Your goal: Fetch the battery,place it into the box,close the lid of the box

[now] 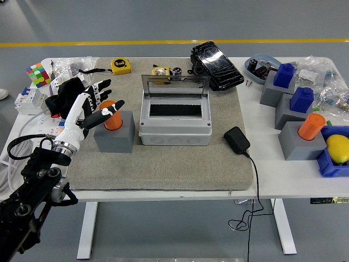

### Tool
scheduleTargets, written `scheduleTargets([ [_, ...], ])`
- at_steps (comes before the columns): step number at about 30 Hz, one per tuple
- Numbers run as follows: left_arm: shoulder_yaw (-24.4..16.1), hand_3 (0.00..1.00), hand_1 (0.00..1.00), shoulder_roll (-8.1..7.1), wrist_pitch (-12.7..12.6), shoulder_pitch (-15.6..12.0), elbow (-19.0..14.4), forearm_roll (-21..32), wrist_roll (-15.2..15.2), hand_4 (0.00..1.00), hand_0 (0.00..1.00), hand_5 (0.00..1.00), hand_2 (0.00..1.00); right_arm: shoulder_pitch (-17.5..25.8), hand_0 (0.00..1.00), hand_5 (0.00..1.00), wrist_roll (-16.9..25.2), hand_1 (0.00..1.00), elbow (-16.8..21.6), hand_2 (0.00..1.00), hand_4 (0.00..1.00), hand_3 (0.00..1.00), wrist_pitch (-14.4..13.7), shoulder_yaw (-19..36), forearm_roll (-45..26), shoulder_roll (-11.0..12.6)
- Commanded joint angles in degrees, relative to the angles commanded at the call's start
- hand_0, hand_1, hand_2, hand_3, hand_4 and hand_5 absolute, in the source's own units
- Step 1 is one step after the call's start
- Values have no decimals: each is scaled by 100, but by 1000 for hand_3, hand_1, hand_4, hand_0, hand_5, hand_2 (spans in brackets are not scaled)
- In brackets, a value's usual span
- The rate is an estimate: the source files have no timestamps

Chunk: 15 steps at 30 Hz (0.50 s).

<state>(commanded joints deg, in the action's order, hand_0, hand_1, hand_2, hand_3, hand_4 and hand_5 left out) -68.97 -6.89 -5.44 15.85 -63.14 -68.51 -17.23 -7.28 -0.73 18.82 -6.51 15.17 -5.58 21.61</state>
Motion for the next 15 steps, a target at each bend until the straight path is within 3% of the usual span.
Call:
scheduleTargets([
  [11, 139, 719, 721, 31, -125, 62, 174, 84, -150, 998, 655, 130, 698, 5, 556, 486, 2, 592, -2, 581, 920, 547, 7, -23, -11, 3],
  [12, 153, 654, 653, 39, -133, 71, 199, 108, -170, 998, 533, 58, 645, 5, 555, 486, 2, 590, -2, 582, 920, 548, 8, -28, -13, 3],
  [15, 216, 654, 653, 59, -156, 104, 265, 179, -234, 998, 533, 58, 645, 0, 555, 486, 5, 590, 0, 582, 920, 548, 11, -32, -10, 2],
])
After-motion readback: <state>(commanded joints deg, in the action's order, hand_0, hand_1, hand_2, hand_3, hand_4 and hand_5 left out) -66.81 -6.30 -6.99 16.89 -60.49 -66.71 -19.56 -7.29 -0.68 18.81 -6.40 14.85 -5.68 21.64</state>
